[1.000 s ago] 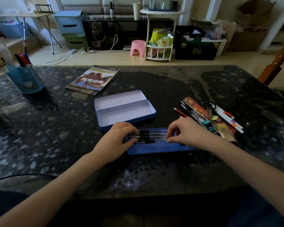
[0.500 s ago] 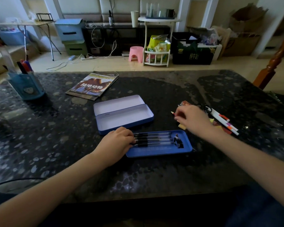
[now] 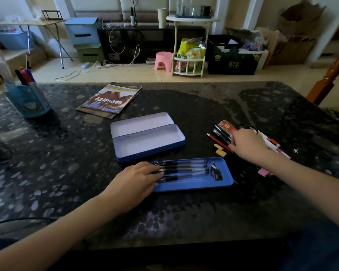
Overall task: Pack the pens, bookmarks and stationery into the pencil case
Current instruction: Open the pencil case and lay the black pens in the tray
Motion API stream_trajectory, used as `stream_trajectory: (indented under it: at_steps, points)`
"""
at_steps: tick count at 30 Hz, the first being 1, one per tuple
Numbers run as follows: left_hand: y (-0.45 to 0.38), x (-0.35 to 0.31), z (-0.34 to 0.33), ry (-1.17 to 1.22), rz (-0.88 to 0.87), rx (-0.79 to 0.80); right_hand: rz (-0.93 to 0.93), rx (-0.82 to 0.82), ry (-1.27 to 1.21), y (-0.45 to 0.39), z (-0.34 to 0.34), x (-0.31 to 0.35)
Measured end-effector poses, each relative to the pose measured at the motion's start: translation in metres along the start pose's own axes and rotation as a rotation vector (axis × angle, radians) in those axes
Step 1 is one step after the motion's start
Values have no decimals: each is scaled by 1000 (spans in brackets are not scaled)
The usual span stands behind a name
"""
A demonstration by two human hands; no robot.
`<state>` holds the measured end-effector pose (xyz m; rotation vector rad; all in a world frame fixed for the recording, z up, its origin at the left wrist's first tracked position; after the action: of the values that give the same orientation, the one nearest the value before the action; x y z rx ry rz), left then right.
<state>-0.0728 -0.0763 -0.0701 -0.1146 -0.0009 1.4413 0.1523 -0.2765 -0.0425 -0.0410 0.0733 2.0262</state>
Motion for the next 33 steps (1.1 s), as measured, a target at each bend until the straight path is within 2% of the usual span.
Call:
stream_trajectory:
  at_steps: [3, 6, 9, 12, 16, 18, 24, 29, 33]
  points:
    - [-8, -9, 5, -24, -86, -13, -44, -42, -11, 1, 3, 4]
    - [-8, -10, 2, -92, -127, 22, -50, -89, -122, 4, 9, 8]
    - [-6, -6, 0, -136, -126, 36, 31, -133, -346, 9, 21, 17]
    - [-7, -2, 0, -130, -108, 32, 168, -94, -484, 22, 31, 34]
    - [-8, 2, 4, -12, -61, 12, 339, 153, -524, 52, 24, 61]
    - [-9, 5, 10, 91, -34, -32, 395, 206, -513, 67, 19, 70]
    - [-9, 14, 28, 196, 13, -189, 468, 172, -396, 85, 8, 94]
    - [-10, 4, 19, 166, -49, -136, 506, 164, -382, 88, -4, 115]
    - [-11, 1, 11, 118, -45, -111, 515, 85, -403, 88, -6, 115]
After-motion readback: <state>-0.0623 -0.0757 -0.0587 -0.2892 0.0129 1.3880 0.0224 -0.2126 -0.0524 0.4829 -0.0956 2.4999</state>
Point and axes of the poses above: each hand's wrist, its own y-axis away from the middle knuckle, its own z-axis out of the back of the hand, x = y × z, the point moved 6 cm from there along -y, towards the middle knuckle, and after that the axes turned 2 degrees about -y, right-handed, at the moved point
